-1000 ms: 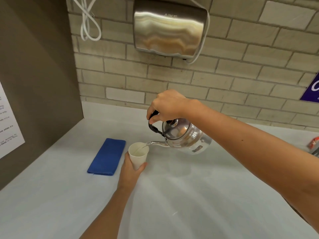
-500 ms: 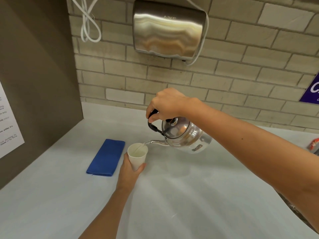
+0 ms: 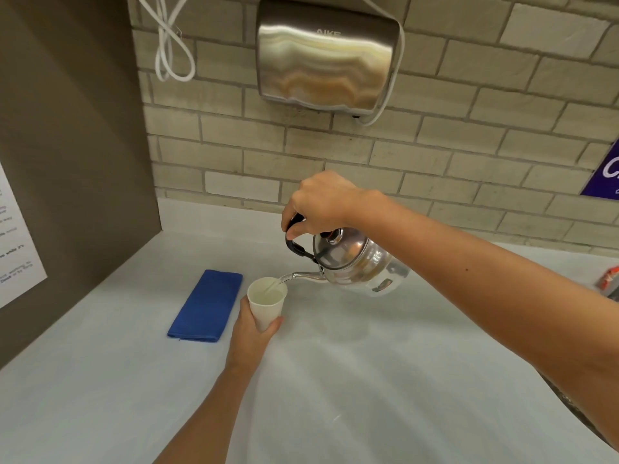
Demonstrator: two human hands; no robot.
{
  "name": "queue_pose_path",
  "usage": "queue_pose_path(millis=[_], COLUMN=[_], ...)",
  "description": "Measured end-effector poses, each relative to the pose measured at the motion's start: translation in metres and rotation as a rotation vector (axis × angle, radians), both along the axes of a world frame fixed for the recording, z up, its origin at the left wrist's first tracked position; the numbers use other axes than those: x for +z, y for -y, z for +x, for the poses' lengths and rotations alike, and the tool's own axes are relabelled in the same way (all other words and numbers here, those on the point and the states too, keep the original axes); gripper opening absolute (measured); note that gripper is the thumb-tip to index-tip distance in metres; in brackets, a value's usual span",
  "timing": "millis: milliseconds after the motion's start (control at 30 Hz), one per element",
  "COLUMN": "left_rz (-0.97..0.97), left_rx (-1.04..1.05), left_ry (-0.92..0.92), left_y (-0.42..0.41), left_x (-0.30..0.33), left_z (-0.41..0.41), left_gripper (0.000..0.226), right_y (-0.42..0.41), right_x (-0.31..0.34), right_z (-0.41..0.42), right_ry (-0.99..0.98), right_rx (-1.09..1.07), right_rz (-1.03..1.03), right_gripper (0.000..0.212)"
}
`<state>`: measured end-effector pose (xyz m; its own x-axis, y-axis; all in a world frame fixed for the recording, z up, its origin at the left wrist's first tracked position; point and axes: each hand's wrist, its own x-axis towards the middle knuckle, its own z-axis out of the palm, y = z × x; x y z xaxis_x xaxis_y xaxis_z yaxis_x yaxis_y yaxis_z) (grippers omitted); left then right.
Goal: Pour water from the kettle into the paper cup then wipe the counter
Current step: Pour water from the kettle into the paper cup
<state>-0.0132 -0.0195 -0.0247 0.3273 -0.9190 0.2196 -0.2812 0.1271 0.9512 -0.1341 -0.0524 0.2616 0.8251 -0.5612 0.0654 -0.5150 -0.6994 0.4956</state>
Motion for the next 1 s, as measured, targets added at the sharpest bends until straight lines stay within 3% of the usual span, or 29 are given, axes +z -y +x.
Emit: queue_pose_path(millis=[667, 1000], left_rz=[-0.006, -0.008], left_rx=[-0.013, -0.005], left_ry=[0.0, 0.022], left_y=[-0.002, -0.006], left_x=[0.003, 0.006], left_z=[0.0, 0.0], left_gripper=[0.081, 0.08], right_y=[0.001, 0.019], right_x=[-0.004, -0.022], right_z=[0.002, -0.045], right_ry=[0.01, 0.397], right_rx=[-0.008, -0.148], right_rz=[0.028, 0.244], right_gripper=[0.026, 0.023])
